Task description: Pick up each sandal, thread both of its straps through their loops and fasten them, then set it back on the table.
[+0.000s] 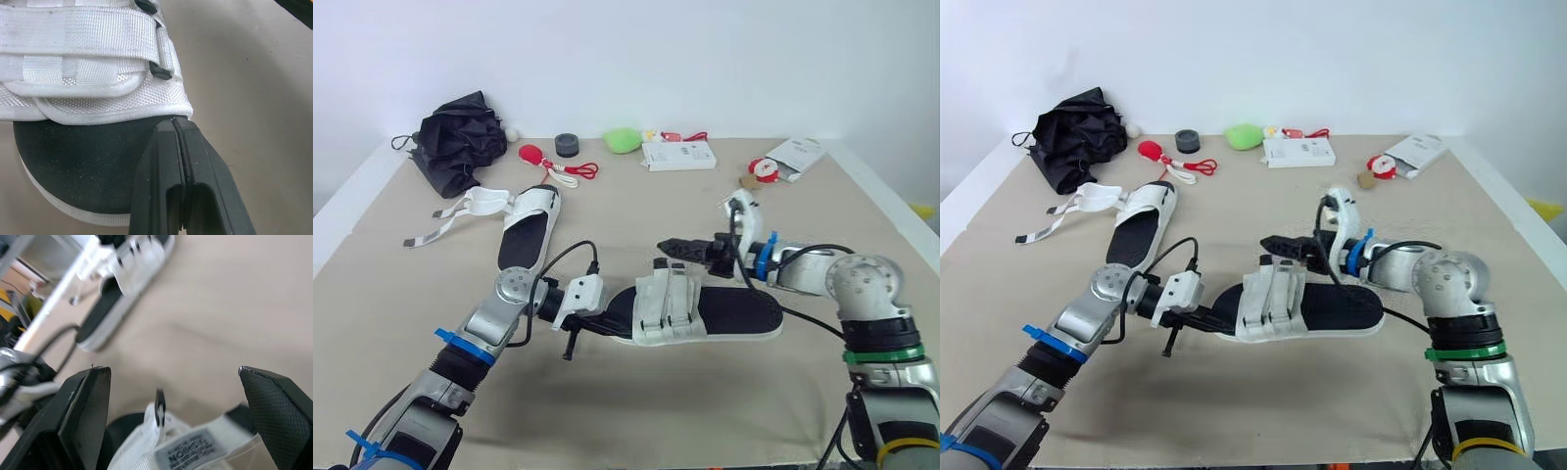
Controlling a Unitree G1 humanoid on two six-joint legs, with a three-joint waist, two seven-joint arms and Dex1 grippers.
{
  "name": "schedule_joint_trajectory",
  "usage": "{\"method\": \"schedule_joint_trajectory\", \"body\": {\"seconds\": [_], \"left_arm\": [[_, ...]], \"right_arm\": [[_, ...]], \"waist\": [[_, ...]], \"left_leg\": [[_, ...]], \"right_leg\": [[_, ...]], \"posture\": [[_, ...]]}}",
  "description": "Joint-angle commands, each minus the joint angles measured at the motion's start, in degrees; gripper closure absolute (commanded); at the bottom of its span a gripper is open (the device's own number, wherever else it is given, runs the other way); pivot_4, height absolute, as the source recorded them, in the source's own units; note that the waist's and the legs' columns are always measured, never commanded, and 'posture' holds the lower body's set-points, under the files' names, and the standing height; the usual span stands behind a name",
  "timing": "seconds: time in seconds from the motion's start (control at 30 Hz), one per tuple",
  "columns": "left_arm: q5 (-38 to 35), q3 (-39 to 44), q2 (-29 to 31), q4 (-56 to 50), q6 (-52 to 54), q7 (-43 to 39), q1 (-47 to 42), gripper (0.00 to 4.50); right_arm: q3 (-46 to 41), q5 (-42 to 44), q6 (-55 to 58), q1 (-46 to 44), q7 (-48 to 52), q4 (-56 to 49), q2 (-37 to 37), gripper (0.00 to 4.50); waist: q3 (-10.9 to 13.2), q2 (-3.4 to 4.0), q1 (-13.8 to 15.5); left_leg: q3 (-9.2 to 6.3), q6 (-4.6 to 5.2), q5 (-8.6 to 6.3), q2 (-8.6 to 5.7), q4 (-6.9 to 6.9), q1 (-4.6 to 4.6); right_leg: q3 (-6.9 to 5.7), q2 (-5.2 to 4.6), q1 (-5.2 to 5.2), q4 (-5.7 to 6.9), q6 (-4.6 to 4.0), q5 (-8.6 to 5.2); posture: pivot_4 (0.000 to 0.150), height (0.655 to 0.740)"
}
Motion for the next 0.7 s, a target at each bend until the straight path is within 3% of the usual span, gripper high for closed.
{"method": "schedule_joint_trajectory", "body": {"seconds": [0.03,0.33,0.7], "left_arm": [[4.01,-4.01,1.41,3.12,1.54,-0.8,2.88,4.5],[3.48,-3.26,0.65,3.67,0.92,-0.3,1.87,4.5],[-11.11,8.21,-2.14,-4.34,6.93,-0.2,-2.7,4.5]], "right_arm": [[-2.1,-2.4,-0.58,0.27,4.26,-3.65,-1.42,0.02],[-2.06,-9.79,-2.64,5.82,14.43,-9.21,-6.65,0.02],[-11.14,-15.46,-13.1,26.95,35.54,-19.7,-19.68,0.02]], "waist": [[0.0,0.0,-0.01],[0.03,0.04,0.09],[1.02,-0.09,0.1]], "left_leg": [[0.0,0.02,-0.02,0.0,0.0,0.01],[0.0,0.01,-0.02,0.0,0.02,0.01],[-0.05,-0.02,-0.03,-0.03,0.11,-0.18]], "right_leg": [[0.0,0.0,0.01,-0.01,0.0,-0.01],[-0.01,-0.02,0.01,-0.04,0.03,-0.03],[-0.02,0.01,-0.05,-0.13,0.25,-0.07]], "posture": [[0.15,0.74],[0.15,0.74],[0.15,0.74]]}}
